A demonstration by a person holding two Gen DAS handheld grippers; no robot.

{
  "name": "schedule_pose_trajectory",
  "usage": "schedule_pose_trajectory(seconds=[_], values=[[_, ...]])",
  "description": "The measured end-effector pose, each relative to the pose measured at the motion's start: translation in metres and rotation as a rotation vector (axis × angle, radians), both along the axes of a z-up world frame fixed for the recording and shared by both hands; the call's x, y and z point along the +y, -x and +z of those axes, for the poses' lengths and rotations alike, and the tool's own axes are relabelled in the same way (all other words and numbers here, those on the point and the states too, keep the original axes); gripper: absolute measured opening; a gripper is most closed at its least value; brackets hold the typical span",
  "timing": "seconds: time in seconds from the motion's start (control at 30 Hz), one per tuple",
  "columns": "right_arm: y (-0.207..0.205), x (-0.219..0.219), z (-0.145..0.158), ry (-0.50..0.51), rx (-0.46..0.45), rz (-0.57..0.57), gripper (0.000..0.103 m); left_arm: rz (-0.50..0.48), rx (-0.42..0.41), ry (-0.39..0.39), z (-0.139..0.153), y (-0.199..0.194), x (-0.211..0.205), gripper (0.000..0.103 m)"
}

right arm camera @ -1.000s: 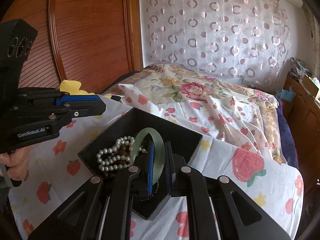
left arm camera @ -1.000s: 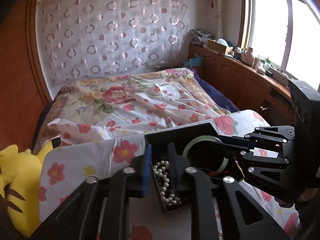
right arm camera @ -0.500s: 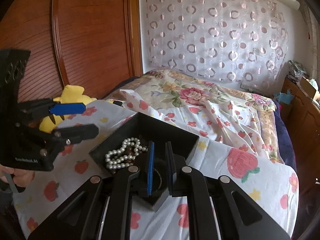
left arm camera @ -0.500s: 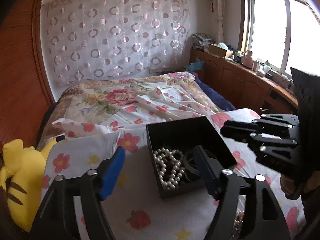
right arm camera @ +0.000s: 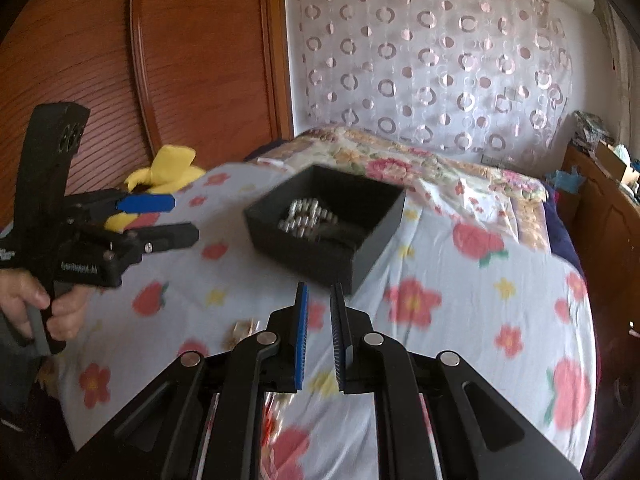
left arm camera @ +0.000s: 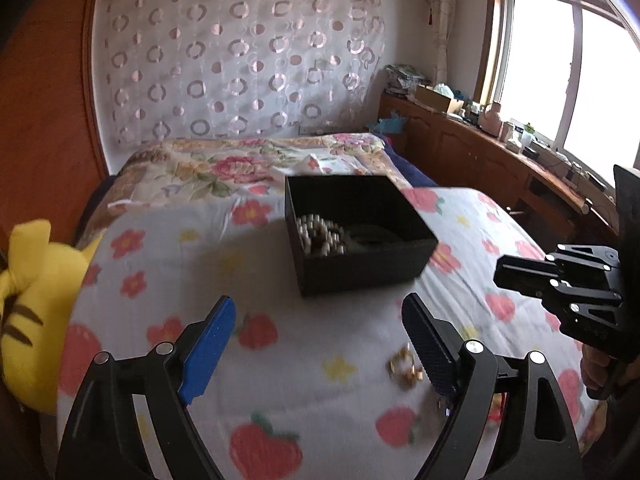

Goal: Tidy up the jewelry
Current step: 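Return to the pile and grasp the red bead bracelet with the right tool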

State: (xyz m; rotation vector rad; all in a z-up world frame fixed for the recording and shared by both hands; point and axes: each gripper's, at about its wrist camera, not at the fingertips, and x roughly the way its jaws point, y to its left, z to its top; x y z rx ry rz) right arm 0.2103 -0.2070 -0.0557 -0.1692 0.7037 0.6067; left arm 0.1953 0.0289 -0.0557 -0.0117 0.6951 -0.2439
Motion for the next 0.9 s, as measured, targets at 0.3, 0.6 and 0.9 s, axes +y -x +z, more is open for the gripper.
schedule_pose_trajectory(seconds=[0.3, 0.6, 0.9], values=[[0.035, -0.008, -0.033, 0.019, 0.084, 0.001, 0.013, 0.003, 0.039, -0.011, -0.023, 0.038, -0.002, 0.082], [0.040, -0.008, -0.052, -0.050, 0.184, 0.000, 0.013, -0.001, 0.028, -0.009, -0.023, 0.064, -0.008, 0.082], [0.027, -0.011, -0.062, -0.124, 0.293, -0.024, 0.014, -0.001, 0.011, -0.010, -0.018, 0.075, -0.013, 0.082]])
